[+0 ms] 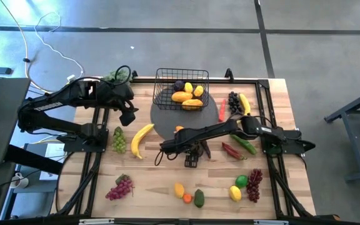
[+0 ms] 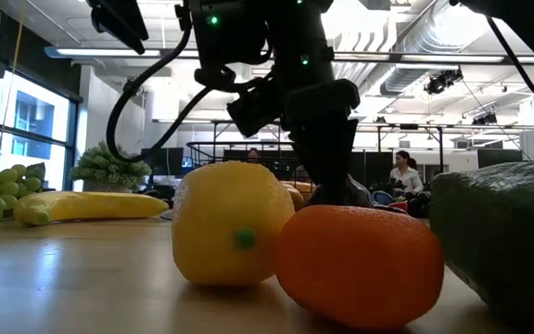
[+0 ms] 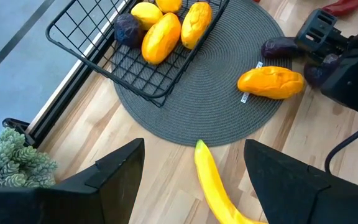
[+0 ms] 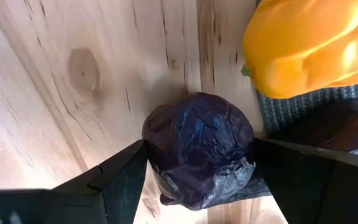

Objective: Build produce basket
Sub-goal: Put the plum into the black wire basket

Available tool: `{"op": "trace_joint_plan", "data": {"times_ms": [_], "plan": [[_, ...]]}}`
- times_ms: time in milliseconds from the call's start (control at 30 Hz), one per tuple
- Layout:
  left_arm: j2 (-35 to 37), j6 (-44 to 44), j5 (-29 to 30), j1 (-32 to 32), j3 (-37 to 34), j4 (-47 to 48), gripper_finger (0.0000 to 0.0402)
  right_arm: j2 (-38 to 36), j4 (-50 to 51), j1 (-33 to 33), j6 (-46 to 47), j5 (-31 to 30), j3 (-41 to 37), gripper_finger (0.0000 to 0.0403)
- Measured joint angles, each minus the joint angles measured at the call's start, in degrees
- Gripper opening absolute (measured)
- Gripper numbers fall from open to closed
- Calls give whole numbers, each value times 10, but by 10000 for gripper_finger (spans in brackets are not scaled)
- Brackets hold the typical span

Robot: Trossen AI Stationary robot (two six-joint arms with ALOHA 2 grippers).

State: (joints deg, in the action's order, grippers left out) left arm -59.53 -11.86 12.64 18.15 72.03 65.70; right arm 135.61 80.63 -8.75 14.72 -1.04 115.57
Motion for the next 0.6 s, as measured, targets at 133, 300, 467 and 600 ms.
{"op": "trace_joint_plan", "data": {"times_ms": [133,300,467,600], "plan": [[0,0,0,0,0,0,266,9,5,0,-2,7,0,254],[0,0,0,0,0,0,266,10,1,0,10,9,-1,217],[0,0,0,0,0,0,266,10,-2,1,16,16,-2,176],[0,0,0,0,0,0,266,10,-1,1,20,22,-2,155]]}}
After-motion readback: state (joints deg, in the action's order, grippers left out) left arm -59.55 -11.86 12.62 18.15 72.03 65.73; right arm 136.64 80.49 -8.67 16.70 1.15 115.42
